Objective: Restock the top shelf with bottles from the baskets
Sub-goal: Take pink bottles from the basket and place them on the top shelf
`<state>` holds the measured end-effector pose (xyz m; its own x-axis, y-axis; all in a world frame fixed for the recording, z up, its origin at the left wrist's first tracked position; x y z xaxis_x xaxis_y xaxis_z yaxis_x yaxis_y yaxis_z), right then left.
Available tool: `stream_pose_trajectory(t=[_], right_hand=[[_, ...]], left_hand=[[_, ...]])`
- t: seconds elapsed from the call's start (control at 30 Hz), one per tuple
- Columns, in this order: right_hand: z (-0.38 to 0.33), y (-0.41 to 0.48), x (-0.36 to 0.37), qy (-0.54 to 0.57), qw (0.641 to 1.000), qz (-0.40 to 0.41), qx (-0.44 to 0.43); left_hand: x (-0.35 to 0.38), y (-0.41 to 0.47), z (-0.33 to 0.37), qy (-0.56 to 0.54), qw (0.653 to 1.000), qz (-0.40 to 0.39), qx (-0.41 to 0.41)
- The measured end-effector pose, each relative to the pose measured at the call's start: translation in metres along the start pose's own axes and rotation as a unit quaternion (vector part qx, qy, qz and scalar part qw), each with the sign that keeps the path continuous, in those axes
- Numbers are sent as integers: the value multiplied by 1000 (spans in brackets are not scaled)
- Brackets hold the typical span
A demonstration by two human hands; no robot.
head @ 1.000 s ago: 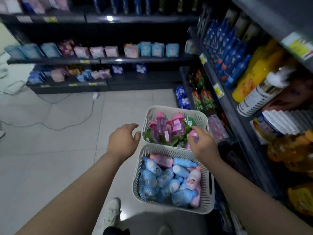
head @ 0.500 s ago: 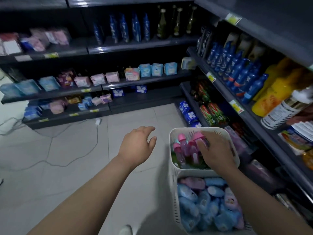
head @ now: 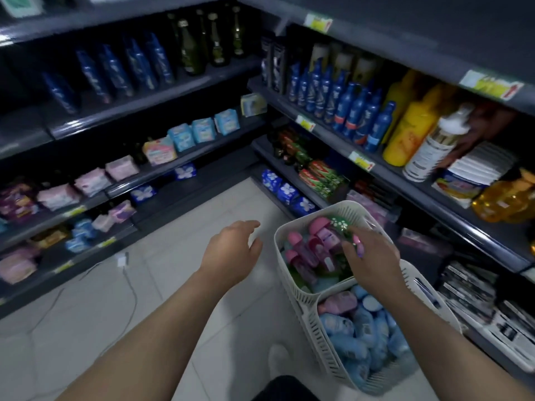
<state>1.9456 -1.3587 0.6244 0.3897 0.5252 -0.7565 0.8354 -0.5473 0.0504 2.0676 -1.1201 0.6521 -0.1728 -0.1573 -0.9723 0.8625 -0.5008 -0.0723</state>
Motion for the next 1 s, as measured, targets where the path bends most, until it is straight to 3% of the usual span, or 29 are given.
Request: stream_pose_trajectory(t=[0.37,0.6,0.67,0.73,0.8,1.0], right_hand=[[58,74,-4,21,988,68,134],[89,92,-18,18,966,102,236],[85,84,-11,17,969,95,229],[105,91,-1,23,936,150,317],[94,84,3,19,941,153,302],[81,90,40,20,893,233,384]], left_hand=[[26,150,51,31,989,-64,131],[64,219,84,17,969,-155,192],[64,221,87,10,967,-160,197],[97,267,105,26,944,-205,258],[99,270,107,35,940,-207,270],[146,315,111,61,894,-284,340]])
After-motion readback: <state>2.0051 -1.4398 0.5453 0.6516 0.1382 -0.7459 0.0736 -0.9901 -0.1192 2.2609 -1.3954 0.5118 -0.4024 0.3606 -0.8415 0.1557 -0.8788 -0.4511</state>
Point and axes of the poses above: each hand's wrist, its own y-axis towards the middle knuckle, its own x-axis out of the palm, z = x × y, the point moved 5 cm from there along y, towards the middle knuckle, and after that the axes turned 14 degrees about y, right-handed, at the moved point
